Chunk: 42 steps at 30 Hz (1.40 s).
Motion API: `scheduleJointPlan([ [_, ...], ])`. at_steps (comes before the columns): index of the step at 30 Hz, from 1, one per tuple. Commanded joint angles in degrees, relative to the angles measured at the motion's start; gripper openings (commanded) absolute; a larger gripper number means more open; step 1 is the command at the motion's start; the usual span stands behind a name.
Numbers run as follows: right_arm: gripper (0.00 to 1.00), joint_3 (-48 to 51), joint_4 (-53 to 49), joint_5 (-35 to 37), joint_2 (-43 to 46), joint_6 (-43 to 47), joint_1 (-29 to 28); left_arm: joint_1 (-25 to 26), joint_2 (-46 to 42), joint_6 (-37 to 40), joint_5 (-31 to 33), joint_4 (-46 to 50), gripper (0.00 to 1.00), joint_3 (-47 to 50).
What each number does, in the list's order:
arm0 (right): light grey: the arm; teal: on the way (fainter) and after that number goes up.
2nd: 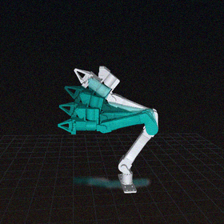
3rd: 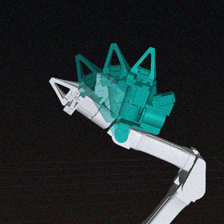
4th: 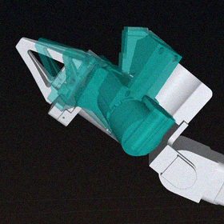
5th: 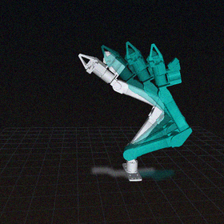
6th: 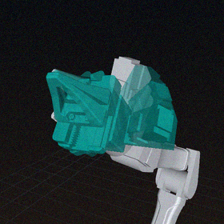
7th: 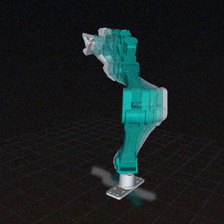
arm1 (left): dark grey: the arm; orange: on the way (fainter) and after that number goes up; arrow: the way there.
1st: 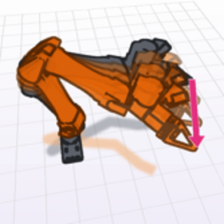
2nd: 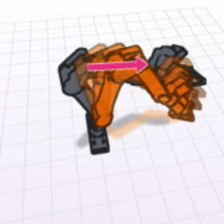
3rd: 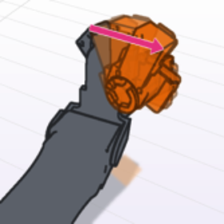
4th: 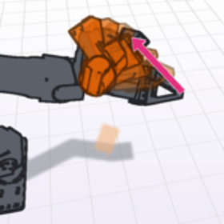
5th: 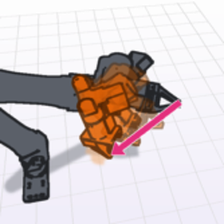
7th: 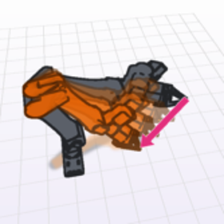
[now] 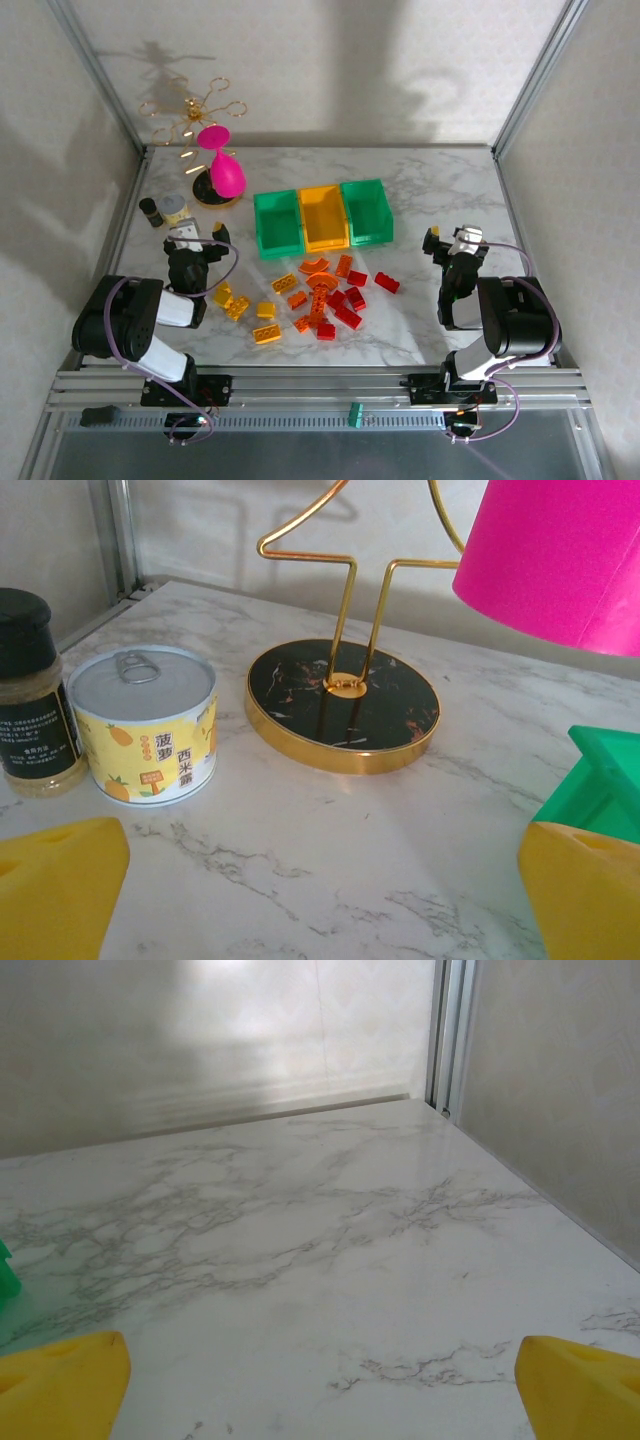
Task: Sort the legos into containers by color
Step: Pick up the lego from the center of the table.
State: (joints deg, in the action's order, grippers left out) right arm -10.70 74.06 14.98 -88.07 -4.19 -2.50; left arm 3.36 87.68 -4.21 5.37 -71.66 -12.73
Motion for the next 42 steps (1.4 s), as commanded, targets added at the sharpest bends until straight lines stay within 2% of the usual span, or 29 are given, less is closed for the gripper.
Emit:
scheduleJointPlan([
  [1, 0.99, -1.5, -1.0, 0.9, 1.4, 0.8, -0.3, 0.8, -4.2, 1.4, 1.5, 5.1, 0.99, -2.1],
  [8, 0.99, -0.5, -0.4, 1.3, 3.2, 0.8, -0.3, 1.4, -15.2, -2.7, 6.4, 19.4, 0.99, -3.3],
  [10, 0.99, -2.3, -7.6, 4.3, 7.5, -0.7, -0.3, 1.4, -18.9, -3.9, 7.5, 24.2, 0.99, -3.7],
  [13, 0.99, -7.0, -19.0, 4.9, 13.5, -2.5, -0.4, 1.3, -23.7, -7.4, 9.9, 30.7, 0.99, -4.6],
  [18, 0.99, -15.2, -37.6, 2.3, 18.1, -15.1, 0.0, 0.9, -30.4, -15.2, 11.7, 39.1, 0.99, -7.0],
  [22, 0.99, -19.7, -49.9, -3.6, 17.6, -27.9, 1.4, 0.2, -32.1, -23.4, 7.7, 43.6, 0.99, -8.7],
  [24, 0.99, -21.1, -53.7, -7.7, 17.9, -30.0, 2.0, 0.1, -31.3, -28.9, 9.4, 48.7, 0.99, -10.6],
  [26, 0.99, -20.6, -53.9, -10.5, 19.1, -29.7, 1.5, -0.1, -30.2, -31.8, 7.9, 52.5, 0.99, -12.6],
  [30, 0.99, -22.4, -58.3, -12.9, 21.2, -26.3, -2.2, 0.4, -30.0, -31.1, 0.8, 59.5, 0.99, -15.5],
  [34, 0.99, -26.2, -66.9, -13.7, 21.6, -24.5, -6.8, 2.1, -32.7, -31.2, -1.7, 66.3, 0.99, -16.6],
  [42, 0.99, -29.5, -77.1, -18.1, 21.2, -23.4, -16.3, 12.5, -34.1, -31.5, -6.2, 82.3, 0.99, -20.6],
])
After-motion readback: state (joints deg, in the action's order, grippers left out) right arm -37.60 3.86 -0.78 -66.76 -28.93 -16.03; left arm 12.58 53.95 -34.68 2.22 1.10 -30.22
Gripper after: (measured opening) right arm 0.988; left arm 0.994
